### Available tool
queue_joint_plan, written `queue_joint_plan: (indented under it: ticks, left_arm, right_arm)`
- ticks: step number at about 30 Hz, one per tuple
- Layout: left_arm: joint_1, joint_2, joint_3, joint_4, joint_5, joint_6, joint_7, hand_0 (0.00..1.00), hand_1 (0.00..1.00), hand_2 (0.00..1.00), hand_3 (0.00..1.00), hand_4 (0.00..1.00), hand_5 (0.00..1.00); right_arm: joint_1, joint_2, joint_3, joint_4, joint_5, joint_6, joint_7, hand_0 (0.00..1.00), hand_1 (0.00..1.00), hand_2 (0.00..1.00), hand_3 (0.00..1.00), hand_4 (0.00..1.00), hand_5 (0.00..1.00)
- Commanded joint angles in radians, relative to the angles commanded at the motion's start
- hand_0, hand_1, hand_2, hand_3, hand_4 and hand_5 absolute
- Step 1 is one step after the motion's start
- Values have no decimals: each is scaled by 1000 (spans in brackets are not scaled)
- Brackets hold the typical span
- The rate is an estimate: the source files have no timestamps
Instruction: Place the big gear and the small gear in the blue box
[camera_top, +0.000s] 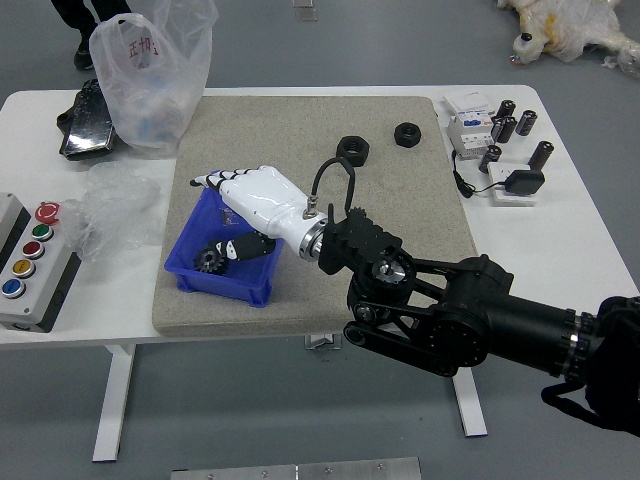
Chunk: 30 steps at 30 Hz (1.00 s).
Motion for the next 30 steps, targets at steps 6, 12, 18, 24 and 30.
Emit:
queue_joint_plan:
  ticks: [6, 12, 18, 24, 30]
  left_arm:
    - [1, -1, 0, 0, -1, 1, 0, 731, 617, 569, 707, 655, 465]
    - [5, -4, 3, 1, -6, 3, 0, 731, 617, 570, 707, 655, 465]
    - [8, -2, 0, 3, -5, 7, -2, 731, 617, 570, 707, 655, 465]
    - [3, -3, 2, 2, -7, 7, -4, 731, 617, 570, 706, 655, 465]
    - [3, -4, -1, 1, -4, 4, 0, 731, 617, 569, 706, 654, 465]
  right_arm:
    - [-14, -26, 43, 29, 64, -18, 16, 444, 791, 872, 891, 870, 456]
    - [-50, -124, 186, 28, 120, -77, 34, 383, 687, 743, 794, 839, 434]
    - [-73, -183, 237, -86, 146, -86, 35, 370, 670, 720, 772, 824, 413]
    - [-74, -163, 160, -194, 178, -75, 38, 365, 661, 714, 764, 809, 393]
    - [-60, -148, 86, -276, 219, -63, 43, 363, 658, 708, 757, 809, 387]
